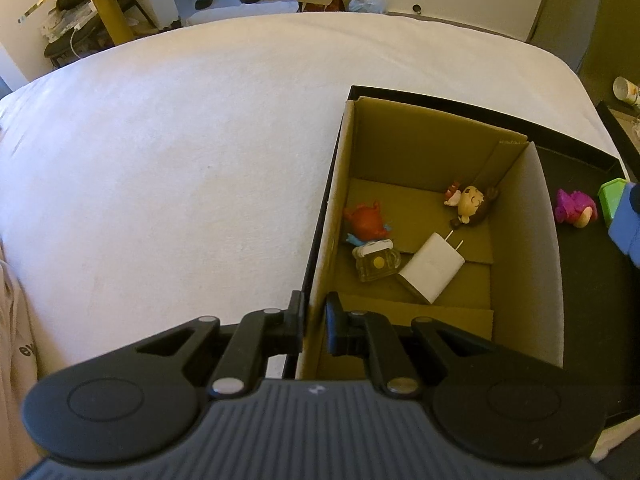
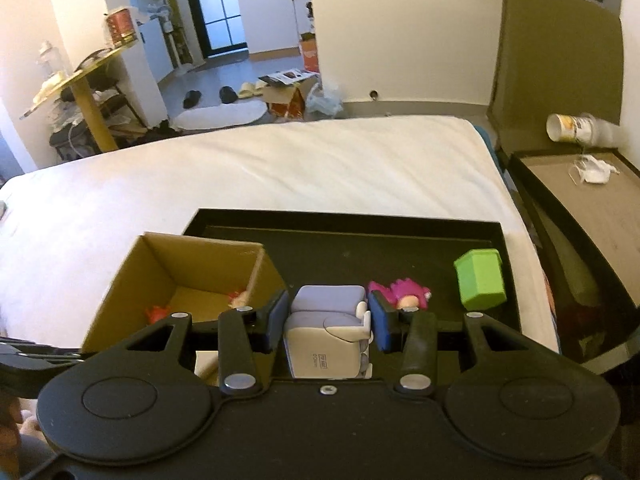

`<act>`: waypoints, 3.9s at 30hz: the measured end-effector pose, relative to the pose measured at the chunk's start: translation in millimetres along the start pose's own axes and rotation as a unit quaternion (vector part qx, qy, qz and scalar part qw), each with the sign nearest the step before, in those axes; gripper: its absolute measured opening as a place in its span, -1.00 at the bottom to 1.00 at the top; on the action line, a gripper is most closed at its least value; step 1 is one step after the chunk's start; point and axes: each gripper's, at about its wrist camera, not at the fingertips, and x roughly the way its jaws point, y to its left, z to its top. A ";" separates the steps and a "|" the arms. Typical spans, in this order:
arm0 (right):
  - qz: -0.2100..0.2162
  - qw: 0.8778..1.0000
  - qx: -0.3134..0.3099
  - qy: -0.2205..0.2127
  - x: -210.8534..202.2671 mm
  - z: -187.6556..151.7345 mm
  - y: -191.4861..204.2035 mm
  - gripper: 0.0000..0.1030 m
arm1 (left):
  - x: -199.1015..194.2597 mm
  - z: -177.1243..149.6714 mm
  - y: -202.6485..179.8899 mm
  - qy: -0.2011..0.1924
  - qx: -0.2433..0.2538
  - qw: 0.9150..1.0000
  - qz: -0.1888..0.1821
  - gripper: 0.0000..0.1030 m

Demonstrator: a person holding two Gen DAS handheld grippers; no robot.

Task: Organize rigid objects
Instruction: 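Carry the lavender toy over the box and lower it inside, then open the right gripper to release the lavender toy, then move the right gripper back over the tray toward the pink figurine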

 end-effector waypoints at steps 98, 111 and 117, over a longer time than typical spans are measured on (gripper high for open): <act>0.087 0.976 -0.199 0.029 4.7 9.8 67.3 -0.15 | 1.7 -1.7 2.8 0.001 -0.008 1.000 -0.007 -0.81; 0.052 0.993 -0.108 0.020 10.1 0.0 18.0 -0.10 | 1.8 -2.3 -4.9 0.002 0.009 1.000 0.010 -0.81; 0.040 0.995 -0.089 0.012 12.4 -6.4 5.0 0.11 | 3.8 -1.4 -7.1 0.003 0.010 1.000 0.014 -0.81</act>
